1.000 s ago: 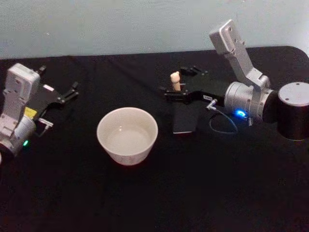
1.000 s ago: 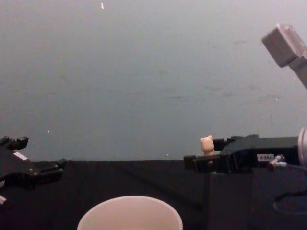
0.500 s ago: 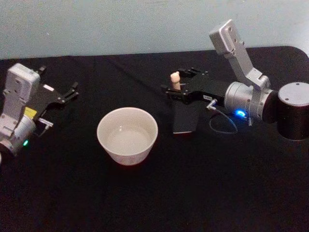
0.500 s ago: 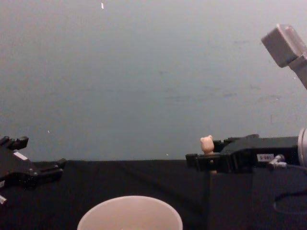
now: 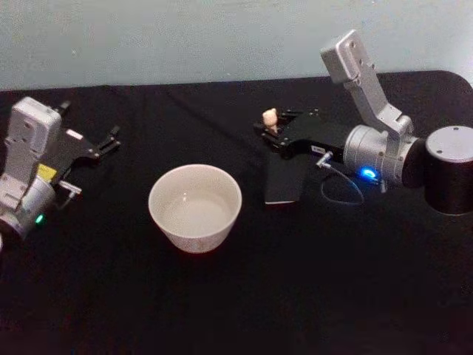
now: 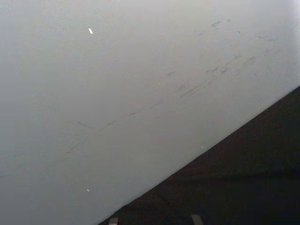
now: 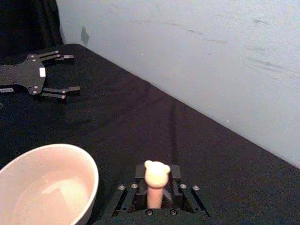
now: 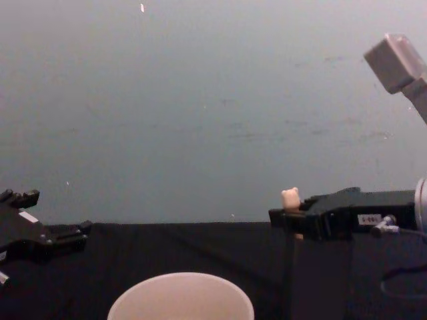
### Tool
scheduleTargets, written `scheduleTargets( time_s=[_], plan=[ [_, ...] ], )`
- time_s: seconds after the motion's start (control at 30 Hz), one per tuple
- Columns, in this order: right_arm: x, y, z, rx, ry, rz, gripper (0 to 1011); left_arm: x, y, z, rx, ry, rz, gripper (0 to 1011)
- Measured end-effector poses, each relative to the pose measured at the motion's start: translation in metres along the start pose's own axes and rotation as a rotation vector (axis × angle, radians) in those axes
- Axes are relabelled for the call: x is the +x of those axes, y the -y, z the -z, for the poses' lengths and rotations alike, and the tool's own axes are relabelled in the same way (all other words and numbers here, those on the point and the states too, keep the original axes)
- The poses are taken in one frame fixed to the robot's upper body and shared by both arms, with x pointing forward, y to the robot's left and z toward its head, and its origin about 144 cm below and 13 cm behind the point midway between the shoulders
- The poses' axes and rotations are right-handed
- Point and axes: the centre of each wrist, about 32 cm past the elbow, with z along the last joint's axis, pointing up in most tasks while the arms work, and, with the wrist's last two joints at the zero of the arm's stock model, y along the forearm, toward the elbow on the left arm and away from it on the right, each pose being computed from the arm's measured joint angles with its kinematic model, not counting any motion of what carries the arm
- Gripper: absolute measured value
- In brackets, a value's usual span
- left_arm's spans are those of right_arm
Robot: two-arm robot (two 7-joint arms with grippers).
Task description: Pick up the stirring spoon with one hand, stir inside the cup, then place it back in its original position.
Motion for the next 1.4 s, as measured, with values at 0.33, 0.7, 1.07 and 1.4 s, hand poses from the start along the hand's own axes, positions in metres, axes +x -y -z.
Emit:
scheduleTargets(
  time_s=[0.33, 0.7, 1.07, 1.4],
  plan=[
    [0.000, 0.000, 0.000, 0.000, 0.000, 0.000, 168, 0.000, 0.000, 0.000, 0.000, 0.000, 0.000, 1001],
    [-0.001, 0.001, 0.000, 0.007, -0.009, -0.009, 168, 0.000, 0.000, 0.000, 0.000, 0.000, 0.000, 1001],
    [-0.004, 0.008, -0.008, 0.068, -0.007, -0.011, 168, 0.000, 0.000, 0.000, 0.000, 0.000, 0.000, 1001],
    [-0.004, 0.018, -0.019, 0.147, -0.002, 0.016, 168, 0.000, 0.000, 0.000, 0.000, 0.000, 0.000, 1001]
  ],
)
